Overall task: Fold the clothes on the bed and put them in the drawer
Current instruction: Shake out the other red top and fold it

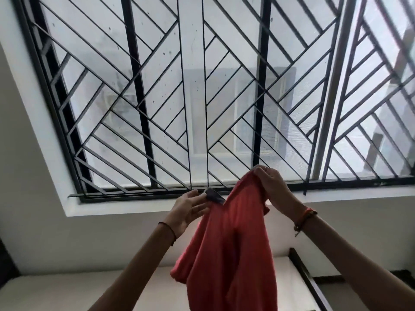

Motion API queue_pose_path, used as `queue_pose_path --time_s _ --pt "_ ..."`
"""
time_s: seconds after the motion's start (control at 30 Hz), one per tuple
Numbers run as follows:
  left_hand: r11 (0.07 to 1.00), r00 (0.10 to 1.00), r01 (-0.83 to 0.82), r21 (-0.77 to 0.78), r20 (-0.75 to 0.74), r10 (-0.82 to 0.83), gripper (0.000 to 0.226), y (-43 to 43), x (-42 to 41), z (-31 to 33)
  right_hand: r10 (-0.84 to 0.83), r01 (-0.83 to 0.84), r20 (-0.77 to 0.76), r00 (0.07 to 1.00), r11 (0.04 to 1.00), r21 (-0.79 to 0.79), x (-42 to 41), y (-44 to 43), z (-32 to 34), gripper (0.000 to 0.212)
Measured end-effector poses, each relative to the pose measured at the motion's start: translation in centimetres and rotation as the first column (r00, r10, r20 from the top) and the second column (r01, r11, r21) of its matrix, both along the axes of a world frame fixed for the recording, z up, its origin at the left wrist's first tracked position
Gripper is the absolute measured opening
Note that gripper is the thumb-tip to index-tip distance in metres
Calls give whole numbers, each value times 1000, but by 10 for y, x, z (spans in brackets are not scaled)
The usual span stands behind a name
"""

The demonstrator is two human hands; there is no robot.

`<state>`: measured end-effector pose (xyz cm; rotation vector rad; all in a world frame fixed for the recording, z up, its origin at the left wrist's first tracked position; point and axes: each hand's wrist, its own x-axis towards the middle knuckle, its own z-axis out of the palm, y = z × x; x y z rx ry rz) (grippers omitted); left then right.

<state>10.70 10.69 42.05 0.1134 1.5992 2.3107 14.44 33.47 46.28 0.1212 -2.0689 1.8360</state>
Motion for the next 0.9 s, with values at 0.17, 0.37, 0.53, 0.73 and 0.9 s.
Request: queue_pose_path --time_s 0.17,0.37,0.53,0.73,0.9 --pt "992 990 111 -64 -78 -115 29 22 20 -2 -18 37 -111 994 985 169 5 -9 37 22" --pt "886 869 -50 -462 -457 -189 30 42 10 -9 192 -183 -128 973 980 74 17 3 64 32" --pt "883 856 272 -383 -324 -404 36 66 23 -33 216 -213 -174 961 976 39 23 22 81 44" --pt "939 829 123 -322 -487 -276 30 80 24 -48 -86 129 -206 975 970 206 28 53 91 30" --pt "928 823 132 -349 -483 -299 25 70 13 -33 -143 235 -269 952 909 346 40 74 96 14"
